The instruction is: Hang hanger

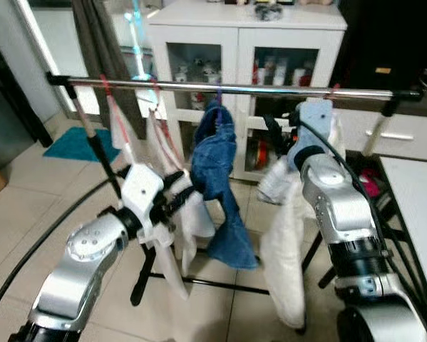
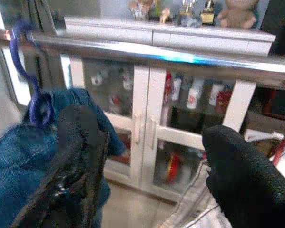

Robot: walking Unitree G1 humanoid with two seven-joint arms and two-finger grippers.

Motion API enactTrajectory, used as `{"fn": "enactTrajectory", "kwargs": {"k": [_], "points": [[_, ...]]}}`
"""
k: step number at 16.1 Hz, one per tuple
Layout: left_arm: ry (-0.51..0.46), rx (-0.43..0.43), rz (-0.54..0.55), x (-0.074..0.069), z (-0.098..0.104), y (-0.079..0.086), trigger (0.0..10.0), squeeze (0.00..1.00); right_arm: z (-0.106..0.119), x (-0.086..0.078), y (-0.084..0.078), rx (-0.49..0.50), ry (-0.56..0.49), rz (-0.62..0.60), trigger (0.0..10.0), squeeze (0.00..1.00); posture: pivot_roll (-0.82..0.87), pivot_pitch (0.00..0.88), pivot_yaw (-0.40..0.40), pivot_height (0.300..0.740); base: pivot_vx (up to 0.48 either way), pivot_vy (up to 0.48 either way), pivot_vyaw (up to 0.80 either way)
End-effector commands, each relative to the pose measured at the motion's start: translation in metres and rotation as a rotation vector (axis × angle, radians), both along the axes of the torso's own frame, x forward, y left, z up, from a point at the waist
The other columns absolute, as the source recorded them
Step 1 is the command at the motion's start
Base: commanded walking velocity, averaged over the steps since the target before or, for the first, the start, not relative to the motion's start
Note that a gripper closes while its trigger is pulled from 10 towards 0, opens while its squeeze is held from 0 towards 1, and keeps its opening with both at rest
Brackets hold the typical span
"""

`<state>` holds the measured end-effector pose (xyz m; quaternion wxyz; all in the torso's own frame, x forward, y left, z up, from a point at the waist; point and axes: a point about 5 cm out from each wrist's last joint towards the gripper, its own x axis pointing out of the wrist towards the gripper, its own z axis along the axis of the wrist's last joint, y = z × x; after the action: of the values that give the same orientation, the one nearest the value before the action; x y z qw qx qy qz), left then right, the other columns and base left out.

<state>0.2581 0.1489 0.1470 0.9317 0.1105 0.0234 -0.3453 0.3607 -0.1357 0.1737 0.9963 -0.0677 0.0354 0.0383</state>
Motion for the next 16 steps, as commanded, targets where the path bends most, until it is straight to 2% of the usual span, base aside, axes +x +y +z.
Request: {"fn": "enactTrajectory", "kwargs": {"k": [1,3,4,5,8,12,16], "points": [[-0.004,0.018,-0.040,-0.003,0.004,-0.002,10.0,0.00,-0.011,0.005,-0.004,-0.123,0.057,-0.028,10.0,0.00,-0.05,0.000,0.054,0.719,0.000,0.000,0.00],[-0.001,0.023,-0.046,-0.005,0.003,-0.003,10.0,0.00,-0.024,0.007,-0.012,-0.209,0.105,-0.053,10.0,0.00,-0.05,0.000,0.048,0.719,0.000,0.000,0.00],[0.000,0.011,-0.046,-0.005,0.004,-0.003,10.0,0.00,-0.028,0.007,-0.019,-0.186,0.115,-0.087,10.0,0.00,-0.05,0.000,0.047,0.719,0.000,0.000,0.00],[0.000,0.010,-0.048,-0.005,0.005,-0.003,10.0,0.00,-0.030,0.008,-0.033,-0.195,0.113,-0.138,10.0,0.00,-0.05,0.000,0.048,0.719,0.000,0.000,0.00],[0.002,0.012,-0.052,-0.006,0.005,-0.003,10.0,0.00,-0.022,0.010,-0.047,-0.196,0.063,-0.175,10.0,0.00,-0.05,0.000,0.049,0.719,0.000,0.000,0.00],[0.006,0.013,-0.058,-0.009,0.005,-0.002,10.0,0.00,0.004,0.011,-0.044,-0.167,-0.069,-0.144,10.0,0.00,-0.04,0.000,0.046,0.719,0.000,0.000,0.00],[0.016,0.014,-0.085,-0.012,0.005,-0.003,10.0,0.00,0.014,0.005,-0.046,-0.169,-0.112,-0.132,10.0,0.00,-0.03,0.000,0.044,0.719,0.000,0.000,0.00]]}}
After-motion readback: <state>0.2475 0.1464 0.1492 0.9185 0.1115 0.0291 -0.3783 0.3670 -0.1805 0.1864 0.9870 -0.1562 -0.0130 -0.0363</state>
